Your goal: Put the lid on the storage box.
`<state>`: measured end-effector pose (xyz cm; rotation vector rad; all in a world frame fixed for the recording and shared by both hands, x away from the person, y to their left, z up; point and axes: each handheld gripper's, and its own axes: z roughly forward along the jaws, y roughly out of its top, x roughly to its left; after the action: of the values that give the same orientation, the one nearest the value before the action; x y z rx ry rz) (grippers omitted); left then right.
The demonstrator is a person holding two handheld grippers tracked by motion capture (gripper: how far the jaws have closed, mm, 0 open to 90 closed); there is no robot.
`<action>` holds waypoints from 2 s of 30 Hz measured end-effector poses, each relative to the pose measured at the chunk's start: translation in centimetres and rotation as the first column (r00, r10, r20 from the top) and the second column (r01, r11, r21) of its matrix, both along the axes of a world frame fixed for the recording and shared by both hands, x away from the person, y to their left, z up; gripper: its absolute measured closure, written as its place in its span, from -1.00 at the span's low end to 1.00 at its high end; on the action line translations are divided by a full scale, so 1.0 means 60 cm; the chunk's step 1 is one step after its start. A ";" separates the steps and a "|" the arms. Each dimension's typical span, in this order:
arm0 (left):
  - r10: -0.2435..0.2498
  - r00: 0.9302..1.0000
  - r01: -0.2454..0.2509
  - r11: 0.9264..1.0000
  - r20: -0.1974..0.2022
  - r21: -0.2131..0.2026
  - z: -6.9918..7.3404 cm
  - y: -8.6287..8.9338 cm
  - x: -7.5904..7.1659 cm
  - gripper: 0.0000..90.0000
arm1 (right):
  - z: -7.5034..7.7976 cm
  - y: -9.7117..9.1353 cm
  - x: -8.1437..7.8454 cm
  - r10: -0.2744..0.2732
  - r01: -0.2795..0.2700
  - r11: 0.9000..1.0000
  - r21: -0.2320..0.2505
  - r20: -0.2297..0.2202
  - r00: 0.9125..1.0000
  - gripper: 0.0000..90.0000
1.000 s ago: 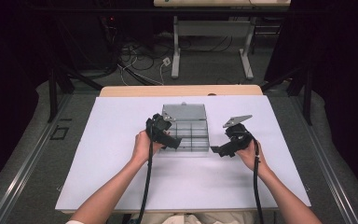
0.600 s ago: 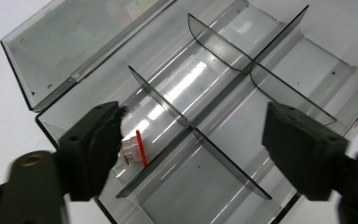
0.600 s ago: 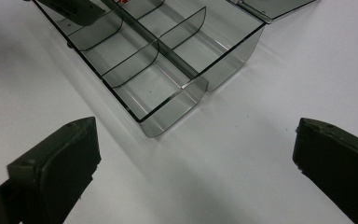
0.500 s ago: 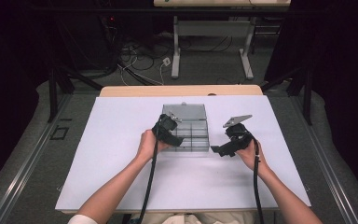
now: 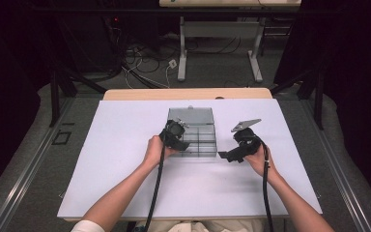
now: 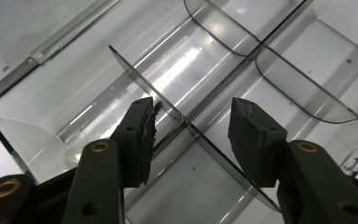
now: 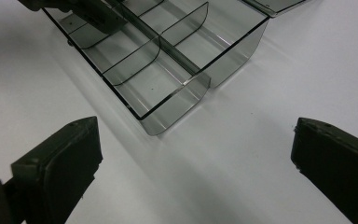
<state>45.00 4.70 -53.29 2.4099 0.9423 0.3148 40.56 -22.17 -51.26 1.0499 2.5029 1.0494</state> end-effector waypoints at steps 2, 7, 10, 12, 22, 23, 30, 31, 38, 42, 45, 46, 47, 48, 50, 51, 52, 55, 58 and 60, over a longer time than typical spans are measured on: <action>0.002 1.000 -0.003 1.000 0.006 0.005 0.000 0.002 0.001 0.22 | 0.000 0.000 0.000 -0.005 0.005 1.000 0.004 -0.002 1.000 -0.97; -0.001 1.000 0.001 1.000 0.023 -0.002 -0.004 0.001 -0.001 0.32 | -0.001 0.001 0.000 -0.008 0.008 1.000 0.004 -0.006 1.000 -0.95; 0.002 1.000 -0.002 1.000 0.028 0.000 -0.007 0.000 0.001 0.32 | -0.004 0.001 0.000 -0.014 0.014 1.000 -0.004 -0.006 1.000 -0.94; -0.006 1.000 0.006 1.000 0.026 0.008 -0.006 0.000 0.002 0.32 | -0.005 0.002 0.002 -0.015 0.015 1.000 -0.009 -0.020 1.000 -0.94; -0.001 1.000 0.001 1.000 0.020 0.007 -0.006 -0.001 0.003 0.32 | -0.006 0.003 0.010 -0.029 0.029 0.999 -0.023 0.003 1.000 -0.90; 0.000 1.000 0.000 1.000 0.020 0.007 -0.006 -0.001 0.003 0.32 | -0.007 0.004 0.011 -0.035 0.035 0.999 -0.020 0.001 0.999 -0.89; 0.002 1.000 -0.002 1.000 0.020 0.003 -0.006 0.000 0.003 0.32 | -0.006 0.002 0.018 -0.067 0.067 0.997 -0.023 0.018 0.998 -0.71; 0.002 1.000 -0.002 1.000 0.020 0.002 -0.006 0.000 0.003 0.32 | -0.007 0.002 0.020 -0.080 0.081 0.996 -0.034 0.023 0.997 -0.64; 0.001 1.000 -0.001 1.000 0.020 0.002 -0.006 0.000 0.003 0.32 | -0.003 -0.002 0.034 -0.105 0.107 0.994 -0.017 0.058 0.993 -0.16; 0.001 1.000 -0.001 1.000 0.022 0.003 -0.006 0.000 0.003 0.32 | -0.003 -0.002 0.049 -0.117 0.117 0.993 -0.004 0.060 0.991 0.32; 0.002 1.000 -0.002 1.000 0.019 -0.001 -0.006 0.000 0.003 0.32 | -0.005 0.001 0.062 -0.109 0.111 0.994 -0.023 0.058 0.992 0.61; 0.000 1.000 0.000 1.000 0.021 0.003 -0.006 0.000 0.003 0.32 | -0.007 0.002 0.069 -0.105 0.106 0.994 -0.022 0.061 0.993 0.72; 0.001 1.000 -0.001 1.000 0.021 0.002 -0.006 0.000 0.003 0.32 | -0.007 0.004 0.074 -0.111 0.113 0.993 -0.027 0.065 0.992 0.78; 0.001 1.000 -0.001 1.000 0.021 0.002 -0.006 0.000 0.003 0.32 | -0.008 0.006 0.079 -0.109 0.111 0.993 -0.027 0.066 0.992 0.85; 0.002 1.000 -0.002 1.000 0.020 0.002 -0.006 0.000 0.003 0.32 | -0.010 0.013 0.090 -0.115 0.117 0.993 -0.026 0.069 0.991 0.95; 0.002 1.000 -0.002 1.000 0.018 0.002 -0.006 0.000 0.003 0.32 | -0.011 0.016 0.096 -0.115 0.116 0.993 -0.021 0.067 0.991 0.98; 0.002 1.000 -0.002 1.000 0.017 -0.001 -0.006 0.000 0.003 0.32 | -0.012 0.020 0.102 -0.114 0.116 0.993 -0.025 0.063 0.991 1.00; 0.000 1.000 0.000 1.000 0.022 0.001 -0.006 0.000 0.003 0.32 | -0.017 0.030 0.121 -0.099 0.101 0.994 -0.034 0.052 0.994 1.00; 0.002 1.000 -0.002 1.000 0.018 0.000 -0.006 0.000 0.003 0.32 | -0.018 0.039 0.138 -0.107 0.109 0.993 -0.053 0.047 0.993 1.00; 0.000 1.000 0.000 1.000 0.021 0.002 -0.006 0.000 0.003 0.32 | -0.017 0.046 0.146 -0.114 0.117 0.991 -0.067 0.036 0.993 1.00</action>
<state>45.18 4.72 -53.67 2.4035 0.9327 0.3401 49.32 -19.42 -52.30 1.1338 2.4033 0.9328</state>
